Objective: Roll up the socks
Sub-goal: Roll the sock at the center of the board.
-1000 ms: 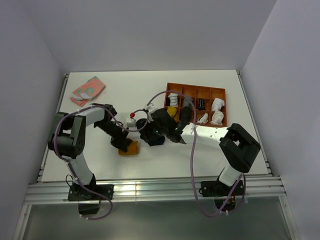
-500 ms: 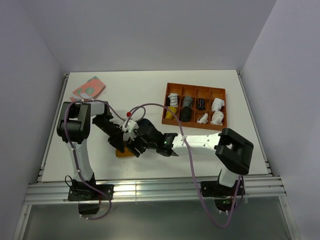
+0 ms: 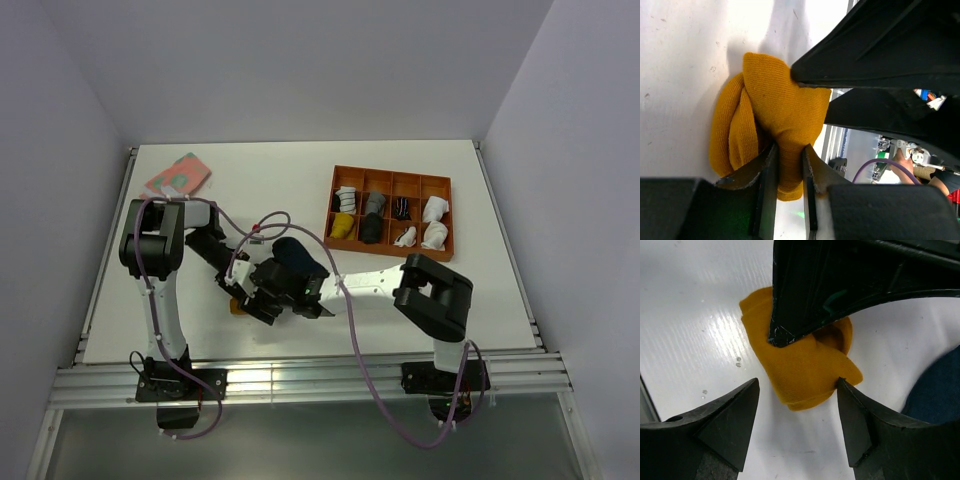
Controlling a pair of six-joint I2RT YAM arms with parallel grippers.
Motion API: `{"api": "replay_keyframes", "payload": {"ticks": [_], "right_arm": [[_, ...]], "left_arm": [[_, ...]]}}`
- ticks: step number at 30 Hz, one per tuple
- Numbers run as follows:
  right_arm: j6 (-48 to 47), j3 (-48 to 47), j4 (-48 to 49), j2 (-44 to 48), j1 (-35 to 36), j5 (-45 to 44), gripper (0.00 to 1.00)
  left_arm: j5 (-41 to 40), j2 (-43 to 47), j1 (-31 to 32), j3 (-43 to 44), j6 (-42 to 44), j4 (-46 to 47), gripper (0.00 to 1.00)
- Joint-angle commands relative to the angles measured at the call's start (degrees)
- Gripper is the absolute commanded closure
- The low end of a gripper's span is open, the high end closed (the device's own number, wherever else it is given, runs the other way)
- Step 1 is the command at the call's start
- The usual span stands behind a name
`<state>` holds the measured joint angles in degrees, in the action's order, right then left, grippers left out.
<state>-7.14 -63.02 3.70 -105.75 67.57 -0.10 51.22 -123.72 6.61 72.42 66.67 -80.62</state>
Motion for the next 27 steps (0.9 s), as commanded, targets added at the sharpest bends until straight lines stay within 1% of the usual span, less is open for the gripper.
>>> {"api": "replay_keyframes", "payload": {"ticks": [1,7,10,13,14,16,17,19,21,23,24,26,27], "right_arm": [[-2.8,-3.4,-0.6,-1.8,1.2,-3.1,0.29],[-3.1,-4.8,-0.6,-4.9,2.1,-4.0,0.3],[-2.4,-5.4,-0.5,-5.5,2.3,-4.0,0.34],[-1.4,-6.1,-1.0,-6.7,2.3,-4.8,0.43],[-0.7,-6.6,-1.7,-7.4,2.4,-5.1,0.54],[-0.2,-6.2,-1.6,-7.4,2.4,-5.3,0.62],[0.7,-5.3,-0.7,-6.8,2.3,-5.0,0.69],[1.4,-4.6,-0.3,-6.3,2.2,-4.3,0.76],[2.6,-4.1,-0.8,-6.0,2.0,-4.0,0.8],[3.3,-3.9,-2.0,-5.8,1.9,-3.9,0.82],[3.6,-3.7,-2.3,-5.3,1.9,-3.9,0.84],[4.7,-3.0,-2.4,-4.9,1.8,-3.6,0.85],[5.0,-2.8,-2.4,-4.6,1.8,-3.6,0.85]], "left_arm": [[-3.8,-1.3,-0.5,1.0,2.2,2.6,1.0],[-3.7,-1.7,-0.5,1.3,1.9,2.5,1.0],[-3.5,-2.0,-0.5,1.2,1.4,2.7,1.0],[-3.5,-2.0,-0.5,1.5,0.7,2.9,1.0],[-3.4,-2.0,-0.5,1.6,0.5,3.6,1.0],[-3.2,-1.5,-0.5,1.4,-1.3,4.9,1.0],[-3.2,-1.3,-0.5,1.1,-2.2,6.9,1.0],[-3.0,0.1,-0.5,0.5,-5.4,9.5,1.0],[-2.8,2.8,-0.7,-0.5,-8.0,14.2,0.99],[-2.8,4.9,-1.0,-1.6,-11.5,17.0,0.96],[-2.5,7.1,-1.1,-1.9,-12.5,19.3,0.91],[-2.2,9.4,-1.2,-3.2,-14.3,22.1,0.85],[-1.7,11.4,-1.3,-3.6,-15.9,24.2,0.84]]}}
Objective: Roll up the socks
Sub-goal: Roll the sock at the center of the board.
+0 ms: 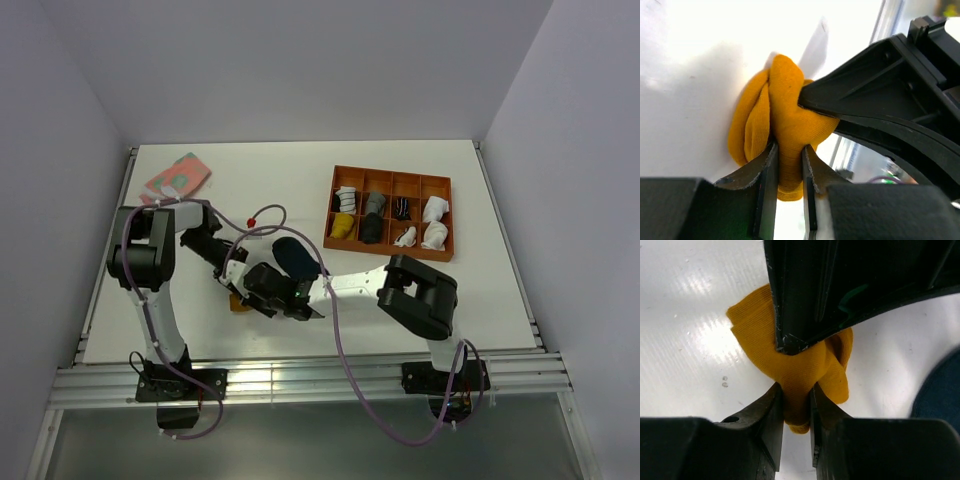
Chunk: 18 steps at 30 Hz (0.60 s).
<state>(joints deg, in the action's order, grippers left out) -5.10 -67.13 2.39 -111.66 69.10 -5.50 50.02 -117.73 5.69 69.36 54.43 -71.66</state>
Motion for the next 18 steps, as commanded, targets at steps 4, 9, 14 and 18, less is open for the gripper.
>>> {"api": "replay_keyframes", "payload": {"ticks": [4,9,14,18], "right_arm": [[3.9,1.2,-2.0,1.1,0.2,1.7,0.87],[4.6,0.6,-3.2,0.6,0.2,2.0,0.87],[5.0,-0.1,-4.4,-0.1,-0.5,3.3,0.87],[7.6,-0.7,-5.6,-0.5,-1.9,5.2,0.87]], "left_arm": [[-0.4,10.4,-1.2,-2.6,-8.5,22.2,0.72],[-2.3,17.7,-3.7,-6.5,-17.1,32.4,0.67],[-1.9,22.1,-8.7,-7.5,-20.4,37.4,0.66],[-0.8,25.4,-14.2,-8.1,-22.3,40.3,0.66]]}}
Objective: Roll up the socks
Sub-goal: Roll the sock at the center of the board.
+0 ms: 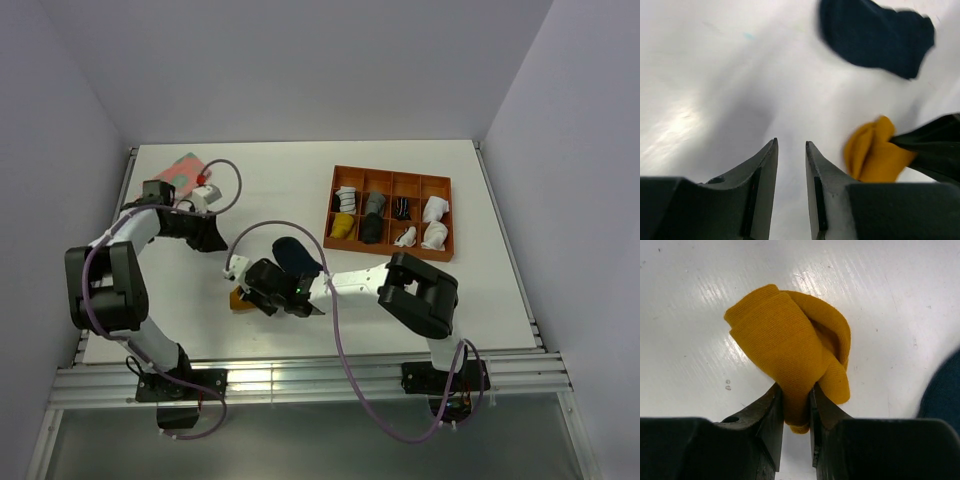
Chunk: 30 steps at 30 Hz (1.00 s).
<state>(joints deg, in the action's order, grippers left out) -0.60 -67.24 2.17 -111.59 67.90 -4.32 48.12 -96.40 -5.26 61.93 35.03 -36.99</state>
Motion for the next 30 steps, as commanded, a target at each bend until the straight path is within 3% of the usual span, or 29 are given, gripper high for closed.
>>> {"api": "replay_keyframes", "payload": {"ticks": [1,5,14,20,24,30], "right_arm": [[3.8,-1.4,-6.4,-0.8,-1.0,4.2,0.87],[5.4,-3.5,-9.2,-2.0,-3.6,10.5,0.88],[9.7,-11.5,-19.5,-7.1,-10.1,18.8,0.89],[12.4,-16.6,-24.1,-10.0,-12.6,24.5,0.89],[13.8,-19.7,-27.0,-11.5,-14.1,28.7,0.89],[14.6,-21.3,-28.6,-13.1,-15.4,31.2,0.88]], "left_arm": [[1.4,5.1,-4.3,-1.8,-3.2,6.6,0.66],[0.8,13.1,-8.2,-6.0,-2.2,12.8,0.64],[-2.2,25.8,-7.8,-12.8,9.1,13.3,0.57],[-10.7,31.7,2.9,-19.6,20.7,8.9,0.51],[-12.8,37.4,7.8,-26.0,22.7,11.8,0.45],[-11.4,37.2,11.6,-28.4,24.0,10.5,0.4]]}}
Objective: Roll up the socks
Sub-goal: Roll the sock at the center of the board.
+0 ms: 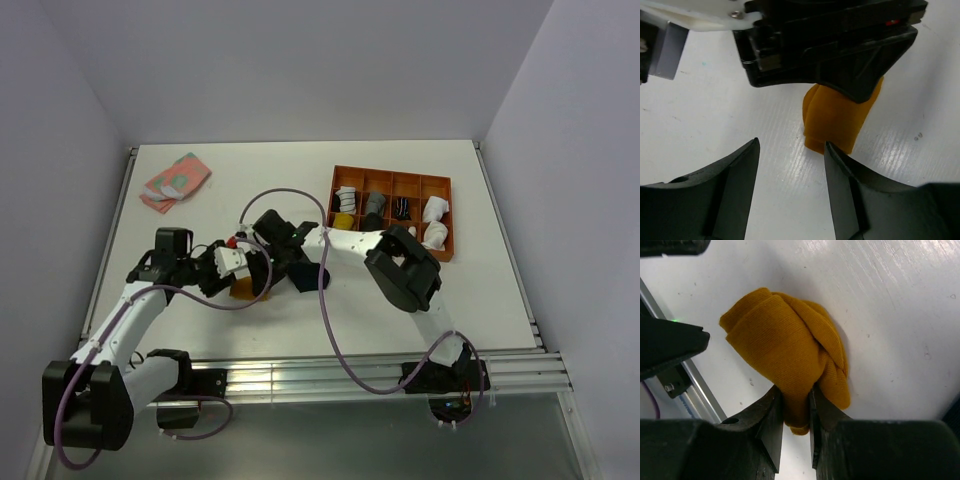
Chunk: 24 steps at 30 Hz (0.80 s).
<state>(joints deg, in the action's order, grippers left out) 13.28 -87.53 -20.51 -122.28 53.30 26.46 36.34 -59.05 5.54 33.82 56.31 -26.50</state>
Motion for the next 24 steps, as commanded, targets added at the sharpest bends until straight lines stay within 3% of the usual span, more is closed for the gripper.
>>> {"api": "replay_keyframes", "payload": {"ticks": [1,16,24], "right_arm": [[1.0,-1.3,-6.2,-2.7,-1.1,0.4,0.88],[1.7,-3.7,-8.0,-6.1,-3.6,7.6,0.87],[1.3,-4.1,-8.8,-6.8,-3.9,8.0,0.87]], "left_arm": [[1.0,-0.5,0.9,-0.2,2.9,-0.2,0.4],[5.1,-4.2,4.4,-0.9,8.0,-3.4,0.36],[4.8,-8.1,7.2,0.7,3.9,-0.2,0.37]]}}
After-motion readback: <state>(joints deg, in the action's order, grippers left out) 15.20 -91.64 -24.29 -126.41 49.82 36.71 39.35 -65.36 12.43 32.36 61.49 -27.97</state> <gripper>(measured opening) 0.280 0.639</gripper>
